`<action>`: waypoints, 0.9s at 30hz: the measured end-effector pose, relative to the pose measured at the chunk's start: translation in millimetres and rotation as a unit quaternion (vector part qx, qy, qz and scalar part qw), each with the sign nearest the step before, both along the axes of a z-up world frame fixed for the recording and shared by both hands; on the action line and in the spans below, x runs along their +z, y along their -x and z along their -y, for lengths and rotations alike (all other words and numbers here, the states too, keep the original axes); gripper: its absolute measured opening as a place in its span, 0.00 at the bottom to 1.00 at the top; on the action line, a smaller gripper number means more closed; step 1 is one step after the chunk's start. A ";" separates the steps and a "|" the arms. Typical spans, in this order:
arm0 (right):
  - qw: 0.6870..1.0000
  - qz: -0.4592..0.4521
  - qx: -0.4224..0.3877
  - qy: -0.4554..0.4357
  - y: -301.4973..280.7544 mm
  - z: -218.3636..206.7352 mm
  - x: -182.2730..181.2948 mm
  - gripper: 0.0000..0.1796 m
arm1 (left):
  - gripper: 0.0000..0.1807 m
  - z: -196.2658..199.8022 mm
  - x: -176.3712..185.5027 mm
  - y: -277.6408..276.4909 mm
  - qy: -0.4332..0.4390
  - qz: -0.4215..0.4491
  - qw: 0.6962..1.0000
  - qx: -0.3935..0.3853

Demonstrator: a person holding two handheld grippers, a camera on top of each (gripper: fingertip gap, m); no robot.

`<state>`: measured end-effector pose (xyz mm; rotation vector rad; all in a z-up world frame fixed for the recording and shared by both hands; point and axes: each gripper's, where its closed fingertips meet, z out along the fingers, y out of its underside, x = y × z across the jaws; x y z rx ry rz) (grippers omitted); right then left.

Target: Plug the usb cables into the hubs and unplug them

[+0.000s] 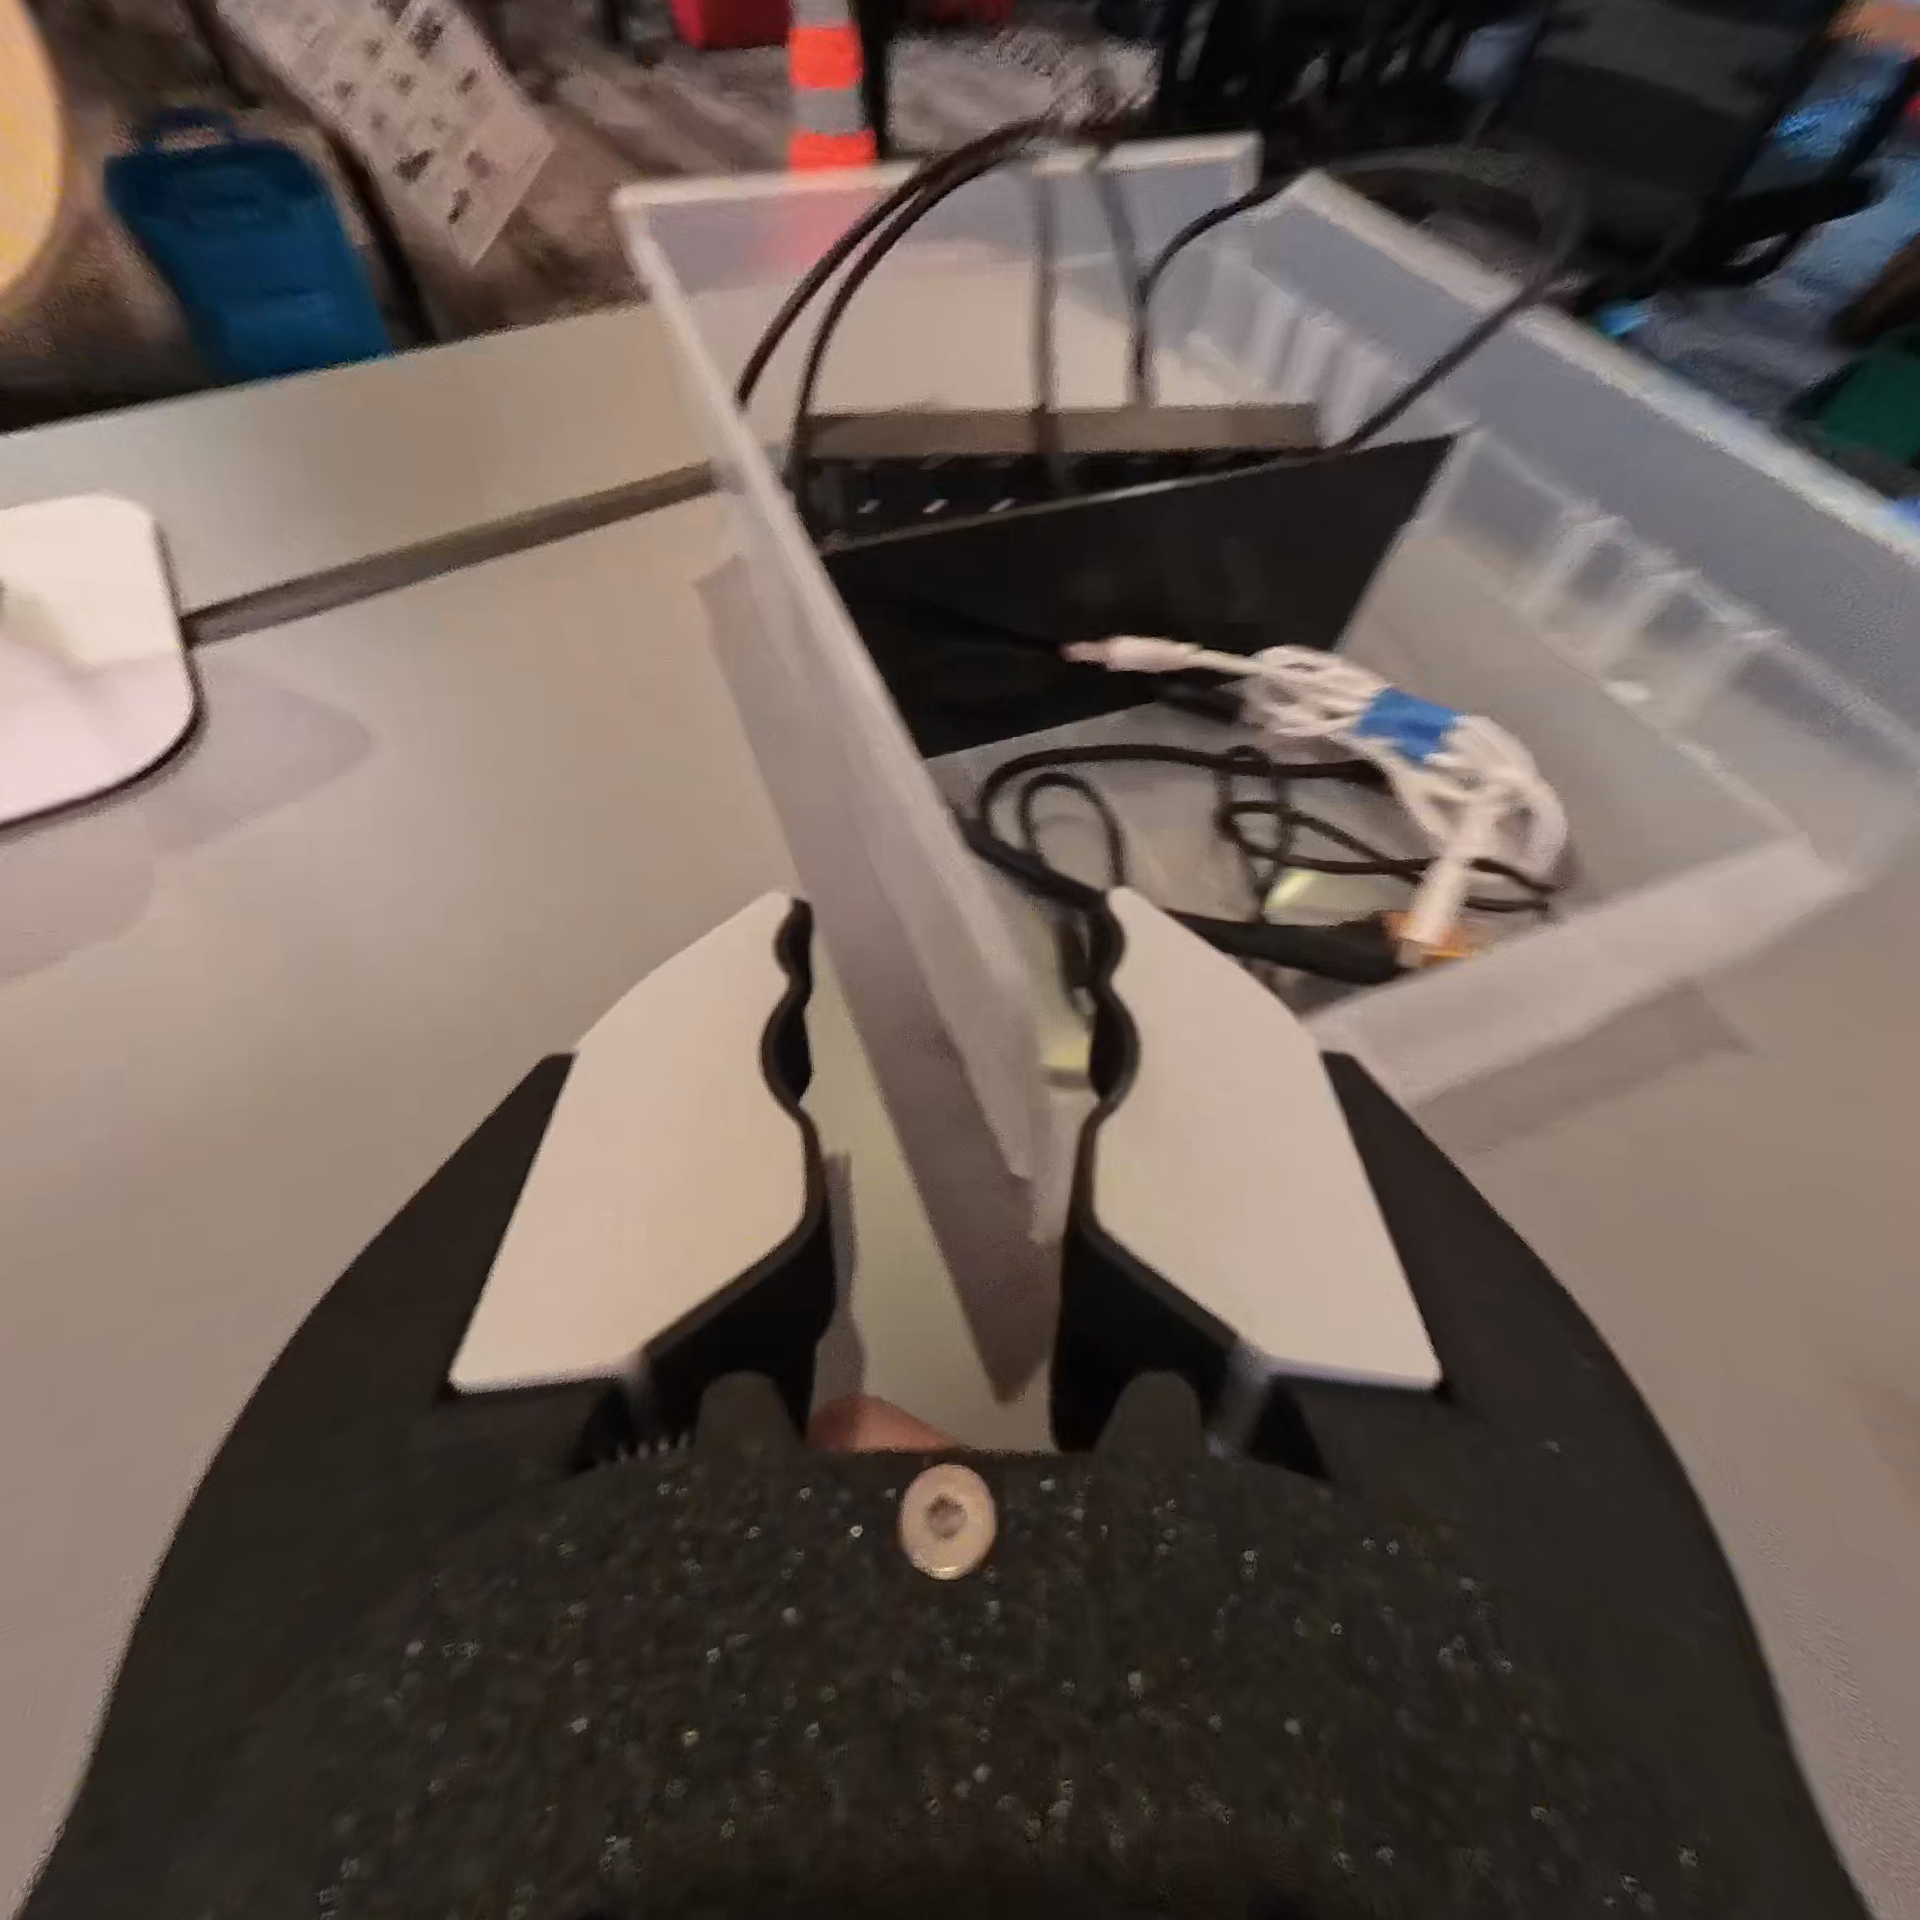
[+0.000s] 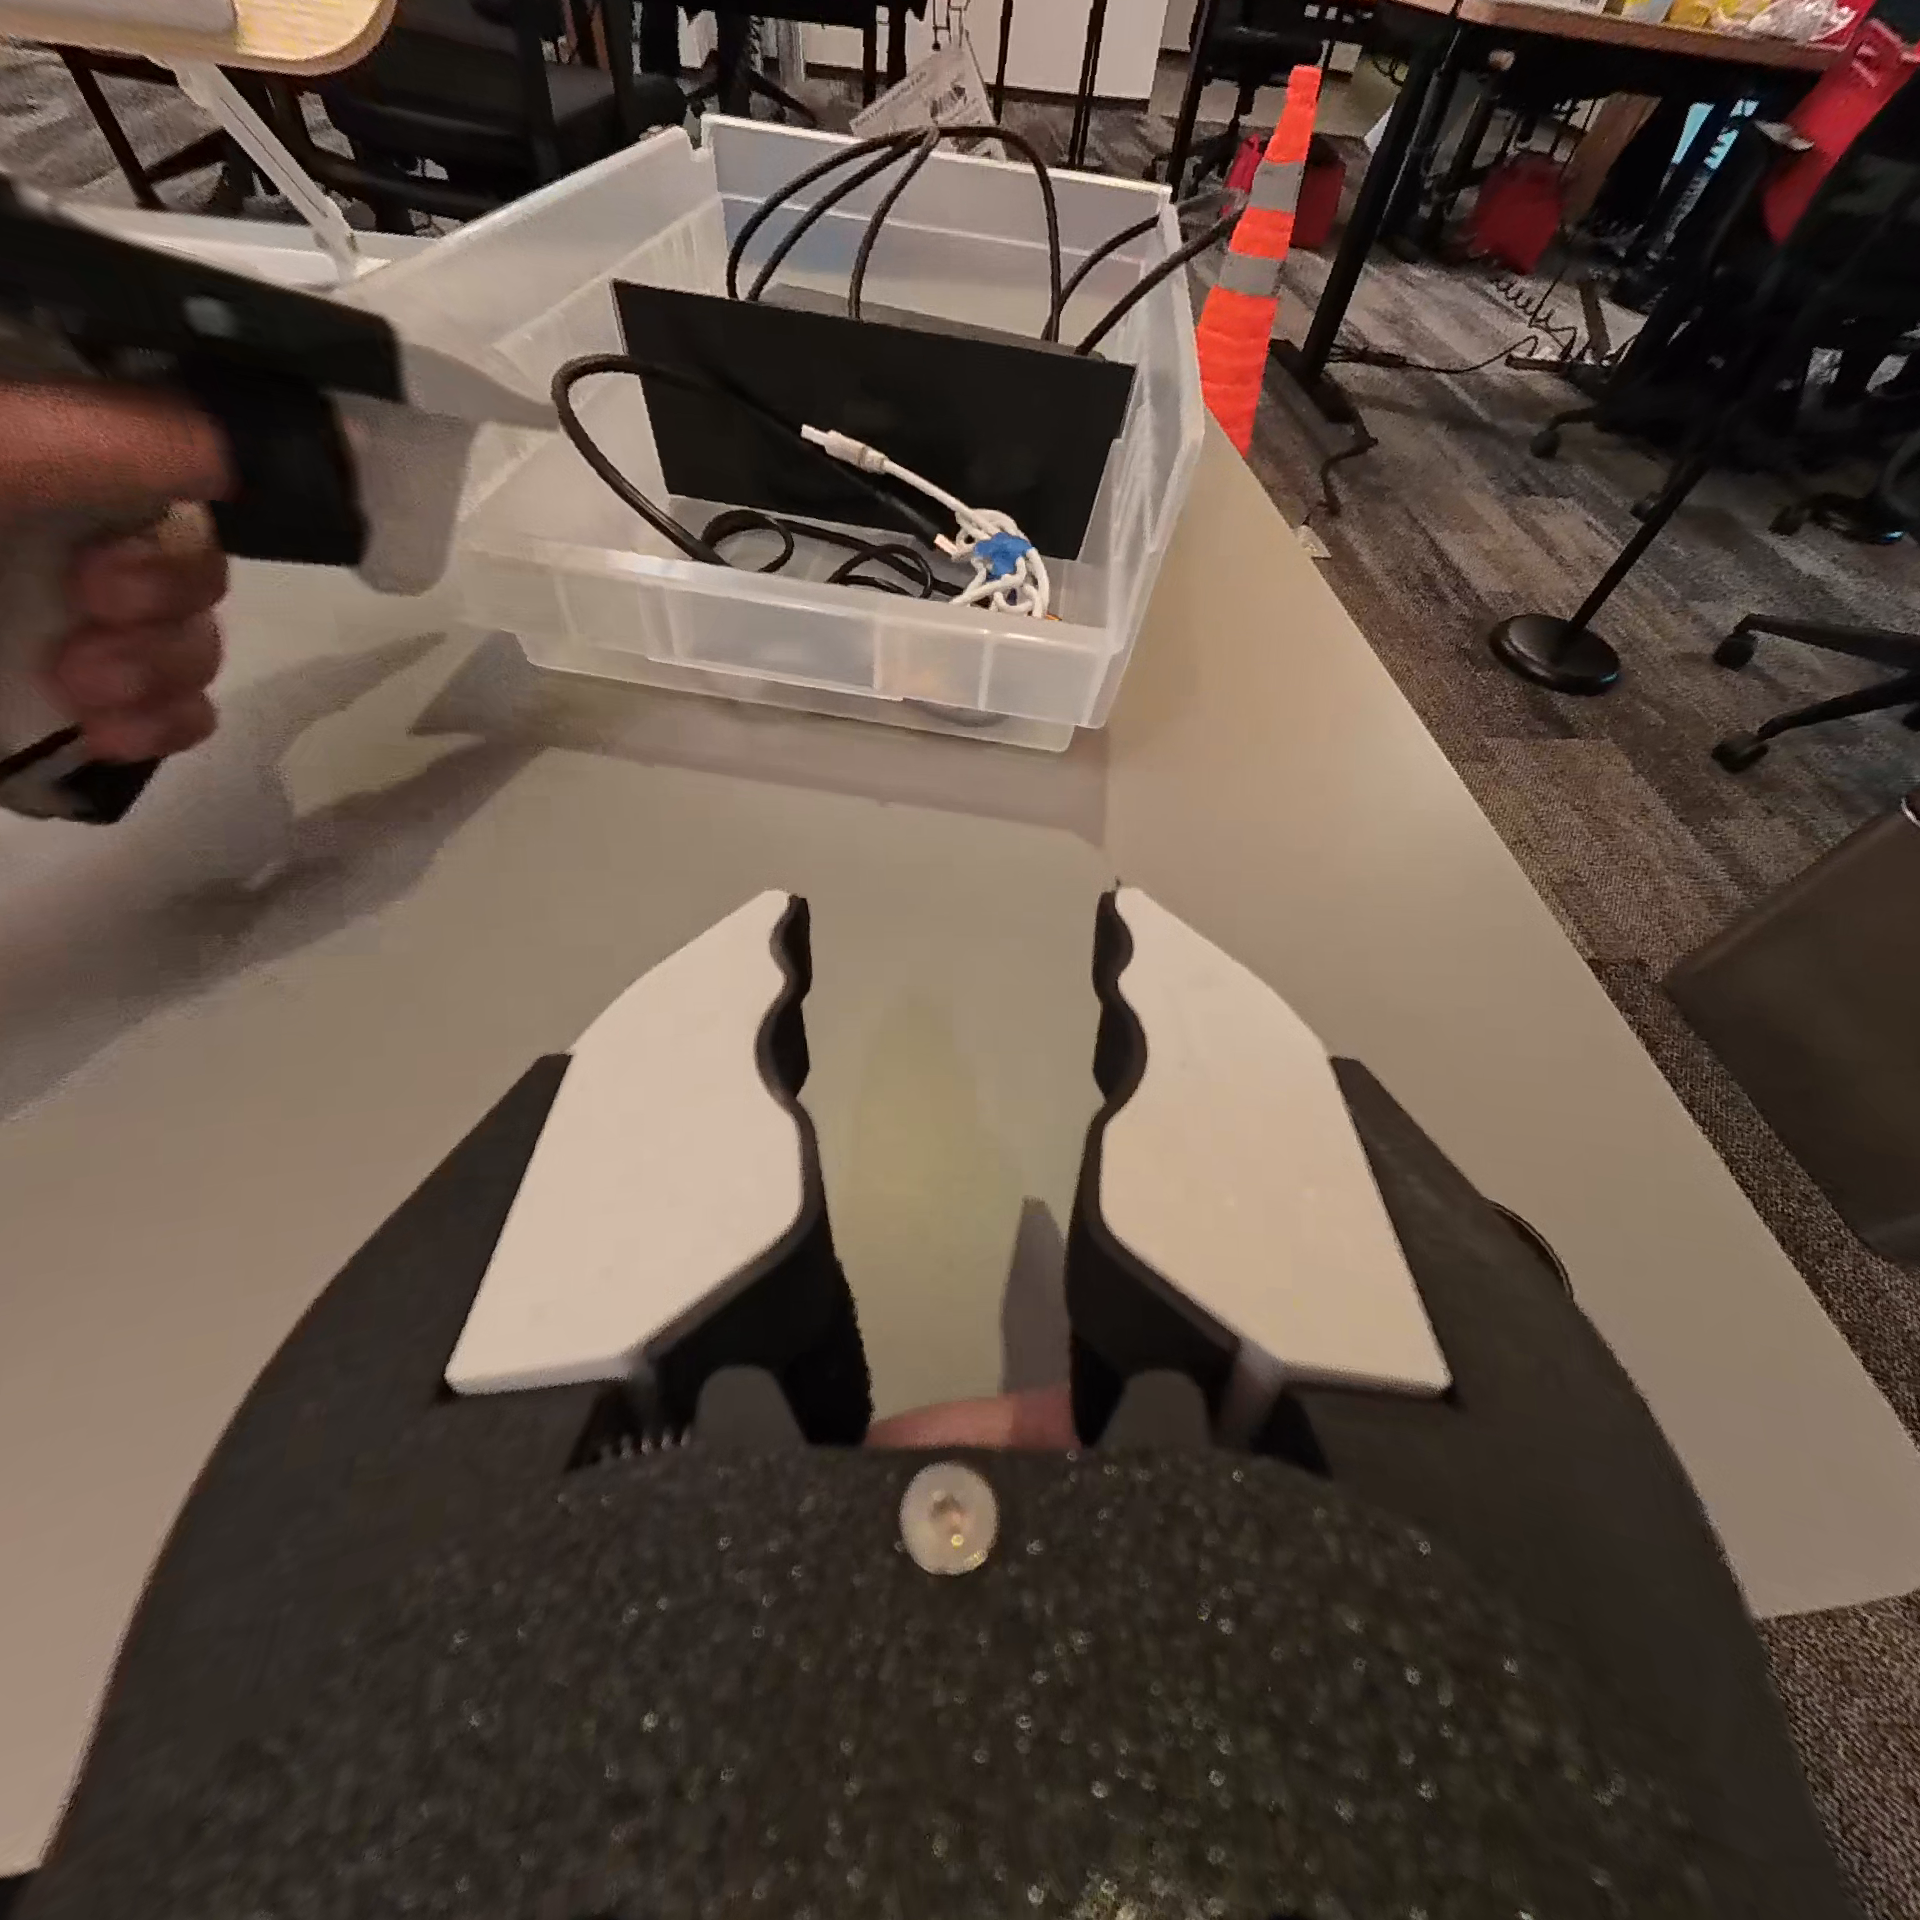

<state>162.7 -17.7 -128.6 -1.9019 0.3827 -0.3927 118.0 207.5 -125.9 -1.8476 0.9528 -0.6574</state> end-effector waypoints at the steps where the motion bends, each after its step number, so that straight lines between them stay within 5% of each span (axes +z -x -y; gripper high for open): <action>1: 1.000 0.000 0.000 0.001 -0.9 -0.6 -0.8 0.29 | 0.27 -7.3 -9.7 -2.1 0.020 -0.017 1.000 0.010; 3: 1.000 -0.004 0.005 -0.001 -1.6 -3.6 -1.6 0.29 | 0.09 -6.2 -17.0 -6.4 0.101 0.009 0.995 0.001; 15: 0.997 -0.073 -0.026 -0.024 -5.3 -36.4 -2.7 0.35 | 0.04 36.2 -16.3 79.3 0.067 -0.035 0.997 0.026; 21: 0.993 -0.113 -0.024 -0.001 39.0 -51.9 1.8 0.03 | 0.03 58.7 4.5 150.1 -0.001 -0.013 0.999 0.048; 27: 0.996 -0.074 0.053 -0.007 135.2 -105.8 19.7 0.03 | 0.02 25.7 34.5 265.1 -0.065 -0.022 0.987 0.142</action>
